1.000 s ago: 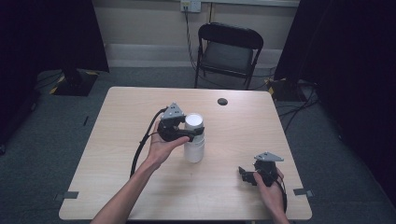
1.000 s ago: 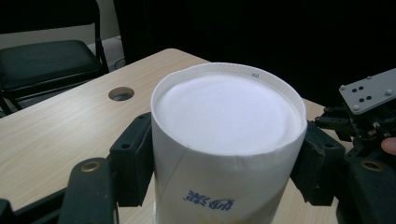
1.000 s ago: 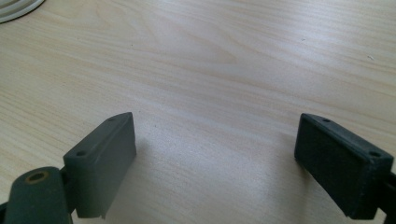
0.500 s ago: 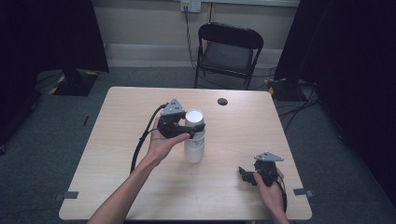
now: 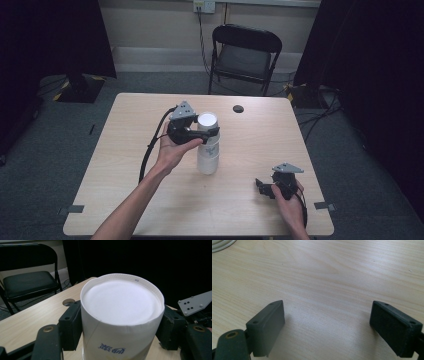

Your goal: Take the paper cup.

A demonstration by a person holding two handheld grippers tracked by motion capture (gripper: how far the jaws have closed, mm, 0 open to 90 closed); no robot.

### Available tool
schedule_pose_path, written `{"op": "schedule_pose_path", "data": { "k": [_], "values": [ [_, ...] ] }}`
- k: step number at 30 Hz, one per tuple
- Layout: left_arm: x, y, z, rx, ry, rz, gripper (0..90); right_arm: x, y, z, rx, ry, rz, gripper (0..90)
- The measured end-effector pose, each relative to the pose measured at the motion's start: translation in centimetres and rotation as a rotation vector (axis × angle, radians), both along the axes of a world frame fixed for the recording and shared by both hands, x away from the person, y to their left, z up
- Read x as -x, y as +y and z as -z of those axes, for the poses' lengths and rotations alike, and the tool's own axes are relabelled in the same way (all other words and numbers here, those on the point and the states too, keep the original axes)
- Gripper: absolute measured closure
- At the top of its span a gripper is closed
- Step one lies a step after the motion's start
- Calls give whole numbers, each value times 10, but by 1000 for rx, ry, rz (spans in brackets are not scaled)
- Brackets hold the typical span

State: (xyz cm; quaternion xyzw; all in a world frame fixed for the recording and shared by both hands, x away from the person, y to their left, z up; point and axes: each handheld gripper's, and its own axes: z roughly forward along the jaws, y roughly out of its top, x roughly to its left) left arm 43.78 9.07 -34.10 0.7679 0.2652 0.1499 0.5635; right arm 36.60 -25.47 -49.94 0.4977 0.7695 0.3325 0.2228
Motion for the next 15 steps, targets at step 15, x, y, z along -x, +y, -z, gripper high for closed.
{"op": "schedule_pose_path", "data": {
  "k": [15],
  "values": [
    [2,6,-12,66,-9,-37,329,0,0,0,1,-1,1,122]
  ]
}}
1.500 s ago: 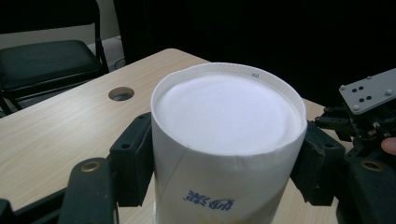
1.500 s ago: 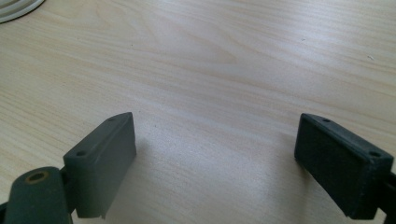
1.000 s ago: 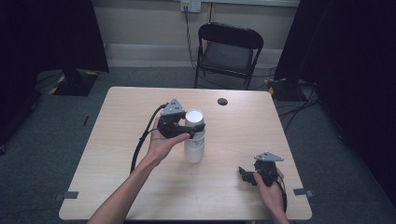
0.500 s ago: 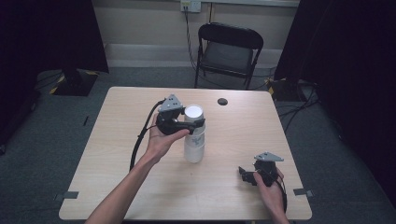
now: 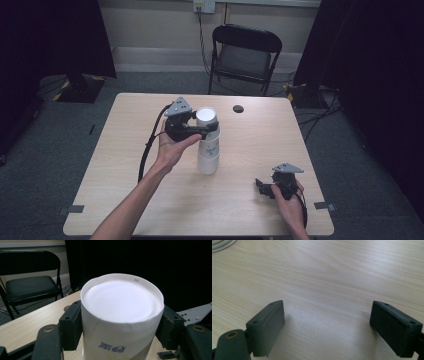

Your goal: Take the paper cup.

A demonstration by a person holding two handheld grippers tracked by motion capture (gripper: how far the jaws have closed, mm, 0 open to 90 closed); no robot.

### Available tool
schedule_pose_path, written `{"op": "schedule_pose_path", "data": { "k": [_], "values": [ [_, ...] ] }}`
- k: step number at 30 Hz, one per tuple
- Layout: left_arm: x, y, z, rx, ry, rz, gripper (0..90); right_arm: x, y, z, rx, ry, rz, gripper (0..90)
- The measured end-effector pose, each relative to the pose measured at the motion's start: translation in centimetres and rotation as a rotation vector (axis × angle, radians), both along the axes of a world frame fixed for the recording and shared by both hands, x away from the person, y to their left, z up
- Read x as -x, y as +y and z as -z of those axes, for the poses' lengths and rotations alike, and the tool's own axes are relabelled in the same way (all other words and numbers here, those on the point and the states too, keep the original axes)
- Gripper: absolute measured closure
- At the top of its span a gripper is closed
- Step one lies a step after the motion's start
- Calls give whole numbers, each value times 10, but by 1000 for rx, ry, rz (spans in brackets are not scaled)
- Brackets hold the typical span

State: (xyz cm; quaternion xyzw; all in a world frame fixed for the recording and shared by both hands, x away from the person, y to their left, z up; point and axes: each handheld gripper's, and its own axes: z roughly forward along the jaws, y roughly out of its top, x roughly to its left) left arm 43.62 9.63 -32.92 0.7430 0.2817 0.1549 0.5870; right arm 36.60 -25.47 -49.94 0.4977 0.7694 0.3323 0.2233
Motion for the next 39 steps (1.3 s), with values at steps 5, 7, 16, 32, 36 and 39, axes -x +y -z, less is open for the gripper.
{"op": "schedule_pose_path", "data": {
  "k": [5,7,16,32,36,39],
  "values": [
    [-3,11,-9,35,-1,-9,328,0,0,0,0,1,-1,122],
    [-2,15,-11,49,-11,-20,329,0,0,0,-1,1,0,122],
    [-1,30,-17,103,-1,-29,328,0,0,0,-1,1,-1,122],
    [15,59,-26,74,14,-54,330,0,0,0,0,1,-4,123],
    [25,66,-23,51,6,-59,330,0,0,0,0,1,-4,123],
    [31,69,-18,45,10,-62,330,0,0,0,0,1,-4,123]
  ]
}}
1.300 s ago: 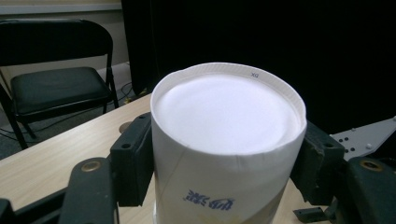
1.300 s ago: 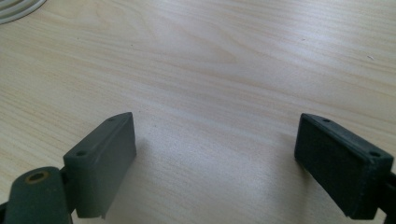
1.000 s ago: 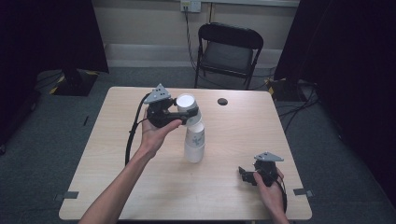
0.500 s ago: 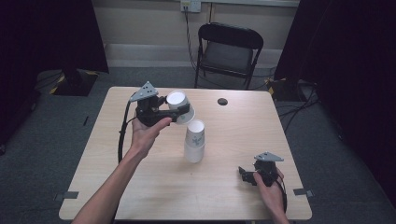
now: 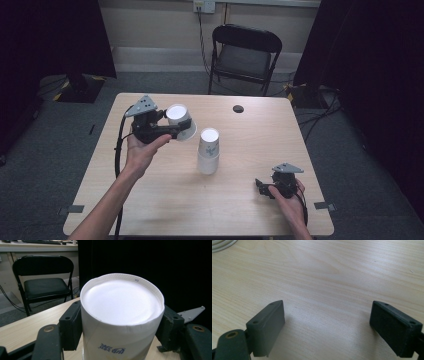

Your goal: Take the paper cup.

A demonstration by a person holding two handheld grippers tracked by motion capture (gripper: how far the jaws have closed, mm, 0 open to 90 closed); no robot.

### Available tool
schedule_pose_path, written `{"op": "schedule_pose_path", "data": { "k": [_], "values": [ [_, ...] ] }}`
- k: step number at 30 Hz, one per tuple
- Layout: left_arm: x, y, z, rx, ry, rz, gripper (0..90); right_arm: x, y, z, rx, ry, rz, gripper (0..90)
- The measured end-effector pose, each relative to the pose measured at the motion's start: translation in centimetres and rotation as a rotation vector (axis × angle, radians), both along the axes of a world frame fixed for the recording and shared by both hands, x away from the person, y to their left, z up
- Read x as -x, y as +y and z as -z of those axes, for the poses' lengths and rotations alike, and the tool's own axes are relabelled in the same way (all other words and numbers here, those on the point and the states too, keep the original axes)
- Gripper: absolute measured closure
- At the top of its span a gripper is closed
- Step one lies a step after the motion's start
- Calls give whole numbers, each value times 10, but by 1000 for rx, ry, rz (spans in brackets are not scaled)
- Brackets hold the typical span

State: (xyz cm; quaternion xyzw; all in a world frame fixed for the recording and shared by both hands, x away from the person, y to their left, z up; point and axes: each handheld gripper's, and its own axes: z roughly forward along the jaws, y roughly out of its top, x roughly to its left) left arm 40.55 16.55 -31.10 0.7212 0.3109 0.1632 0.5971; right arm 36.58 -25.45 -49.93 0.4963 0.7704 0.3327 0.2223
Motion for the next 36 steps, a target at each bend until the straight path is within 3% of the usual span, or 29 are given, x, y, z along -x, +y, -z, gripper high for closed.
{"op": "schedule_pose_path", "data": {
  "k": [8,12,17,20,21,23,24,26,27,29,30,31,32,36],
  "values": [
    [15,4,14,-22,7,13,331,1,0,0,-2,-4,-7,141],
    [22,2,23,-41,34,12,330,5,3,-3,-6,-3,-20,199],
    [33,-4,33,-49,52,53,330,11,9,-10,-22,-28,-47,221],
    [38,-5,37,-49,64,61,330,16,16,-18,-56,-47,-97,245],
    [42,-5,40,-44,68,63,331,21,23,-23,-66,-56,-146,262],
    [44,-5,42,-42,76,72,331,23,26,-25,-68,-63,-164,276],
    [46,-4,43,-33,82,75,331,29,36,-31,-87,-79,-219,285],
    [49,-3,48,-23,95,81,330,32,41,-34,-93,-92,-243,296],
    [51,-3,50,-24,102,80,331,38,50,-39,-111,-107,-289,301],
    [56,-1,54,-17,110,83,331,43,59,-44,-128,-124,-330,320],
    [56,-1,54,-17,110,83,331,43,59,-44,-128,-124,-330,320],
    [59,0,55,-4,114,90,331,46,69,-52,-154,-141,-380,339],
    [59,0,55,-4,114,90,331,46,69,-52,-154,-141,-380,339],
    [64,1,56,14,123,108,331,48,91,-69,-194,-171,-466,375]
  ]
}}
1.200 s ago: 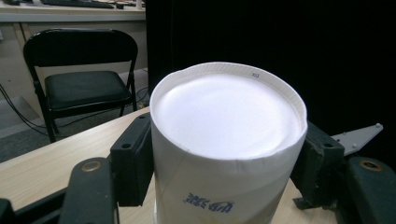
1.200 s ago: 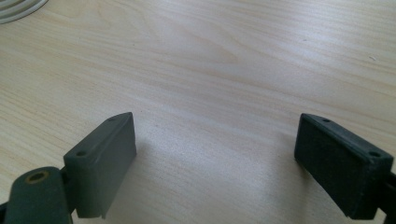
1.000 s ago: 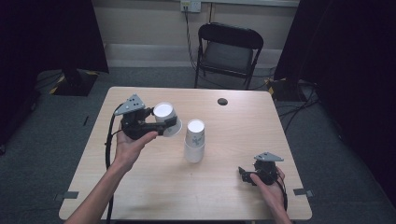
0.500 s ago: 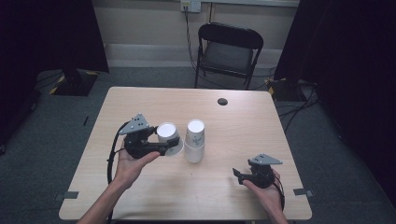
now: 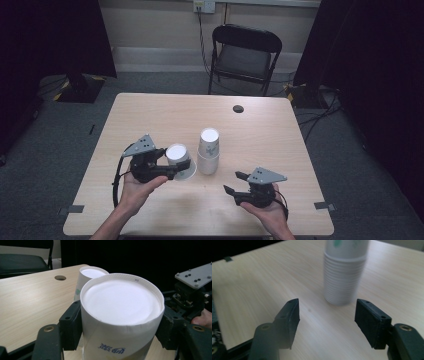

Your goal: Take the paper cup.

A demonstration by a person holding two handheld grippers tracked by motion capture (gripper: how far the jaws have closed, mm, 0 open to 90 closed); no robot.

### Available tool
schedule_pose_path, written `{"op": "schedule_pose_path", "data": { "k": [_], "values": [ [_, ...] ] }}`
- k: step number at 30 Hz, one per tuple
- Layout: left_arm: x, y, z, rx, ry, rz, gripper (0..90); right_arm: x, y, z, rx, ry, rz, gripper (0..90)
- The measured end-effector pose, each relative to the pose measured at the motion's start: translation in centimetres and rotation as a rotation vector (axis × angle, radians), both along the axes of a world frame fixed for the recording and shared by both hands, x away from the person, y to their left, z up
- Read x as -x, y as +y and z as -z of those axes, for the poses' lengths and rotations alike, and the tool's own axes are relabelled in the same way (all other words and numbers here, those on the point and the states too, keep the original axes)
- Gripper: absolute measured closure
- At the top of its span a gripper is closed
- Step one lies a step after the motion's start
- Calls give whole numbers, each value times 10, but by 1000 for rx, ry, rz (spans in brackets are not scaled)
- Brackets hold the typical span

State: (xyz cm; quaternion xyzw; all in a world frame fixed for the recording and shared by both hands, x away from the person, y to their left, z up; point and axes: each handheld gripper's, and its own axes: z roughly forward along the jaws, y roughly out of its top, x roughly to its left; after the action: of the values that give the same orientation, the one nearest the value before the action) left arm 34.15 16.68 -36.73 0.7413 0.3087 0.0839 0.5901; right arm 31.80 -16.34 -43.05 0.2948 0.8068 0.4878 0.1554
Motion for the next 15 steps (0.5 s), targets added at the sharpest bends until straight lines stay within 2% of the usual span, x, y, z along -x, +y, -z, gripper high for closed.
{"op": "schedule_pose_path", "data": {
  "k": [1,7,9,13,15],
  "values": [
    [2,1,1,11,1,6,331,-2,10,-5,-3,-1,-38,393],
    [4,1,6,40,20,25,331,-7,36,-9,-14,-19,-125,445],
    [3,-1,9,41,32,33,331,-10,47,-13,-33,-39,-161,464],
    [2,-2,12,86,67,39,332,-12,57,-16,-29,-74,-185,504],
    [1,-2,12,139,107,56,333,-14,61,-14,-30,-90,-179,520]
  ]
}}
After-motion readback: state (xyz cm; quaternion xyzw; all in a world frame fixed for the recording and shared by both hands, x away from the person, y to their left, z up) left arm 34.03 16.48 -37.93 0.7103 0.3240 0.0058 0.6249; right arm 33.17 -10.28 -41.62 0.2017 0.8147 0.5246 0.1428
